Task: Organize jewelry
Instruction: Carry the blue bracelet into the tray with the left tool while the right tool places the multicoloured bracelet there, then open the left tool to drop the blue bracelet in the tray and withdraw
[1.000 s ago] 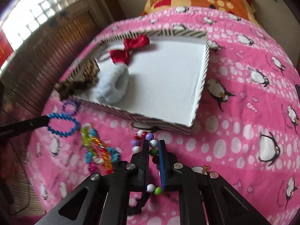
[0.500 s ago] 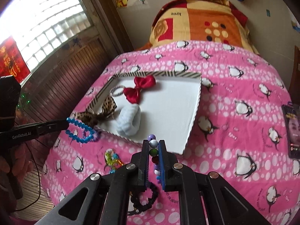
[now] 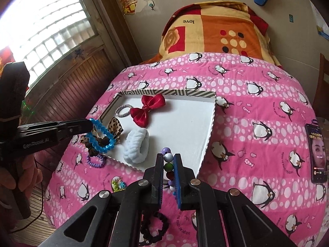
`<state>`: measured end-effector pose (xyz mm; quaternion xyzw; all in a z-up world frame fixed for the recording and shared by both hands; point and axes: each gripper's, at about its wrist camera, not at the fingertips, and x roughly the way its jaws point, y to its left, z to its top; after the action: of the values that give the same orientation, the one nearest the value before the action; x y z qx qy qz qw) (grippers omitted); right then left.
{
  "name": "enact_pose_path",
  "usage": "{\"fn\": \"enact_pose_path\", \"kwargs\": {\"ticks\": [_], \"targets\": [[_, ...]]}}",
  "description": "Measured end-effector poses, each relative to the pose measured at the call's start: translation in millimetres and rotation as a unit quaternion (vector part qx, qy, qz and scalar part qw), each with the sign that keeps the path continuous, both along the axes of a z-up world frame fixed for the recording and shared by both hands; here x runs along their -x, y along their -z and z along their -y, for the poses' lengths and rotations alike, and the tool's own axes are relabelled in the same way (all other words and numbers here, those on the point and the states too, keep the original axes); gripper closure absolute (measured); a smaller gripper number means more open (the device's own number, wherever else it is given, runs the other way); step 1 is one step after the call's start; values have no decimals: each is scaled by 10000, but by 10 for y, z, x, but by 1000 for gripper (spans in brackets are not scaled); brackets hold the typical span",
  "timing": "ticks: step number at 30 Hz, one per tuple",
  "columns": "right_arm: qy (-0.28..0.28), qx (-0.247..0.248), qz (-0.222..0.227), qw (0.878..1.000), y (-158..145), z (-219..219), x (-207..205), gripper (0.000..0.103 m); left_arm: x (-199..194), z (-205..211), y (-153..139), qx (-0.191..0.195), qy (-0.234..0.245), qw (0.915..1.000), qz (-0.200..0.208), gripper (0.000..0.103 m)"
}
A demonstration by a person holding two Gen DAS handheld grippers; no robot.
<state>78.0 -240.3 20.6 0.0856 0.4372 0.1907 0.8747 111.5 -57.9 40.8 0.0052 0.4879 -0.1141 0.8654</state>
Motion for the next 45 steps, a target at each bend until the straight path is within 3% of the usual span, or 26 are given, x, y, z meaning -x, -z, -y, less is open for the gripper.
{"fn": "enact_pose_path", "kwargs": {"ticks": [8, 22, 35, 45], "targets": [[-52, 94, -22, 9999, 13, -78, -263, 94, -317, 128, 103, -294, 65, 9995, 74, 96], [-140, 373, -299, 9988, 223, -225, -931, 94, -917, 342, 489, -211, 274, 9992, -202, 96], [158, 869, -615, 9942, 766, -147, -1786, 94, -1341, 27, 1047, -355, -276, 9970, -633, 96], [389, 923, -512, 9936, 961, -249, -2087, 95, -1441, 56, 1130, -441, -356, 9966, -590, 96]]}}
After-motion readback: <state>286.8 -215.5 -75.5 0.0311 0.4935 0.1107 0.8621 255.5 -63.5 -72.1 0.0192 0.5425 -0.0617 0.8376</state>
